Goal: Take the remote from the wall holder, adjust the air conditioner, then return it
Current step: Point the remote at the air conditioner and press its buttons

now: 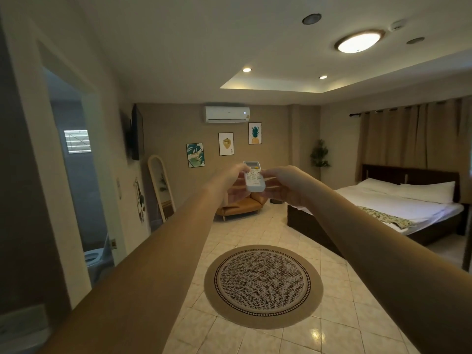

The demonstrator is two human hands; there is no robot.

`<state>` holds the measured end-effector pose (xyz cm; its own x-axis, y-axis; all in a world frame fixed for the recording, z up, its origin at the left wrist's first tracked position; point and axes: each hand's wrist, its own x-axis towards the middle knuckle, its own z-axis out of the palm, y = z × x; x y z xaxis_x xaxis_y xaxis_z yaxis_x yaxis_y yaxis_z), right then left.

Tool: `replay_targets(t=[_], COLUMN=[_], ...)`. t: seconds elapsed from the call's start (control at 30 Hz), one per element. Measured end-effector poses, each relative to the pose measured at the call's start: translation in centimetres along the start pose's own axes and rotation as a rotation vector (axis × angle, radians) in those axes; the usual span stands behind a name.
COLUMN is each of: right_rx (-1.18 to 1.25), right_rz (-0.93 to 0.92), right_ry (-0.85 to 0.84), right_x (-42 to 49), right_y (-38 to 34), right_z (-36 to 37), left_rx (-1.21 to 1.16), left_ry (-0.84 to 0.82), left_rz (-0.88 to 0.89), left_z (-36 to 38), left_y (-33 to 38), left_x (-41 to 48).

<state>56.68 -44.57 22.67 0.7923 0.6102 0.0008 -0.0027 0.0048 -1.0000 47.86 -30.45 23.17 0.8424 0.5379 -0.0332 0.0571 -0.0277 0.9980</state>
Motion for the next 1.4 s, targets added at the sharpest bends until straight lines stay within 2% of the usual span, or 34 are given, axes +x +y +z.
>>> replay_targets(t=[0.5,0.8,1.4], right_rx=[-0.062,-0.021,-0.077], right_rz=[0.005,0.022,0.009], right_ry=[0.065,0.05,0.056], right_x=[0.4,0.1,0.1], right_y=[-0.4,-0.2,0.9], right_z=[0.5,0.6,0.5], left_rx=[0.025,0.019,0.008], left_ry=[0.029,0.036,-0.03], left_rz=[0.003,0.018,0.032], left_z=[0.3,0.1,-1.0], left_y=[0.1,-0.2,-1.0], left_x=[0.2,0.0,-0.5])
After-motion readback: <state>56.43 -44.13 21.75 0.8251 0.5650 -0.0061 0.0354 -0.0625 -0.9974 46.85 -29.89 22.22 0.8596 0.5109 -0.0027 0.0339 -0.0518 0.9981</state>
